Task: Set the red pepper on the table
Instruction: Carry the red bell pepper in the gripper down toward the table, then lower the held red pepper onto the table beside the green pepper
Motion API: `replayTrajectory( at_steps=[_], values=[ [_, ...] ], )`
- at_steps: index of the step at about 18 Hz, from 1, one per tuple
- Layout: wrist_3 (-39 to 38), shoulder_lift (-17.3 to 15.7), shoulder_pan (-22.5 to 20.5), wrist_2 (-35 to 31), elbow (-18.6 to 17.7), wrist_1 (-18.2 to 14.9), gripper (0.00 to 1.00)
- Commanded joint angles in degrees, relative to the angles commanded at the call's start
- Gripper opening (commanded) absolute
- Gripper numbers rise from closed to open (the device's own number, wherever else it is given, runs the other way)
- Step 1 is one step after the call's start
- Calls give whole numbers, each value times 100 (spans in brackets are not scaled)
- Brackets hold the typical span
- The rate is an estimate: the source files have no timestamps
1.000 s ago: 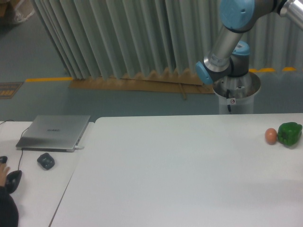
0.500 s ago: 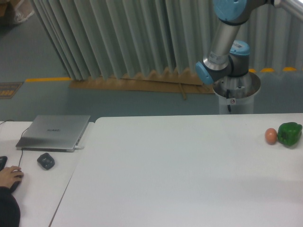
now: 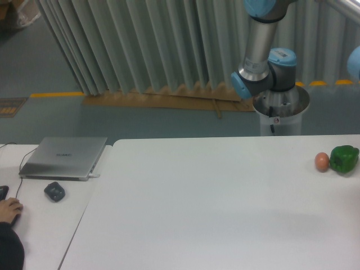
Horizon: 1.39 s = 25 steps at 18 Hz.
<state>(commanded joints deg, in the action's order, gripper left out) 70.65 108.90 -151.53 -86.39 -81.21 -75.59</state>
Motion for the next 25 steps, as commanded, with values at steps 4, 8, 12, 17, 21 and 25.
replayTrajectory(
  at_steps=[4, 8, 12, 17, 21, 25],
  values=[
    [291, 9, 369, -500, -17, 0, 60],
    [450, 105, 983, -1424, -26, -35, 60],
    [441, 158, 1300, -1399, -166, 0, 60],
    [213, 422, 1565, -1407, -342, 166, 60],
    [195, 606, 1653, -1434, -466, 808, 60],
    [195, 747, 1679, -1425, -509, 1186, 60]
  ],
)
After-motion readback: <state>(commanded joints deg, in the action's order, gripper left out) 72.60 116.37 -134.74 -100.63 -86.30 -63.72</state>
